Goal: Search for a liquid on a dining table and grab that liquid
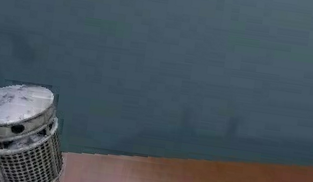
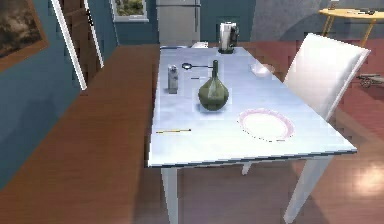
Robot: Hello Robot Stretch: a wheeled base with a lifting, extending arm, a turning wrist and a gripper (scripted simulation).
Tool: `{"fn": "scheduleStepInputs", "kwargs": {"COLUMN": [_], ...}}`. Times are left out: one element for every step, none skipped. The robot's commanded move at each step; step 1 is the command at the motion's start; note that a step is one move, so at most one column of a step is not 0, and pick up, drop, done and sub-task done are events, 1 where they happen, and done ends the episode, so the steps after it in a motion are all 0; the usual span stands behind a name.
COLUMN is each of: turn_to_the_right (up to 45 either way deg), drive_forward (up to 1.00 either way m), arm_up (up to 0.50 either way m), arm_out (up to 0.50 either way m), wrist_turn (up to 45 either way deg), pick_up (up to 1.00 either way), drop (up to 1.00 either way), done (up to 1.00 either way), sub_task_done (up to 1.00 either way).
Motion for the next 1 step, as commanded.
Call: {"fn": "scheduleStepInputs", "kwargs": {"turn_to_the_right": [6.0], "drive_forward": [0.0], "arm_up": [0.0], "arm_out": [0.0], "wrist_turn": [0.0], "pick_up": [0.0], "drop": [0.0], "done": [0.0], "sub_task_done": [0.0]}}
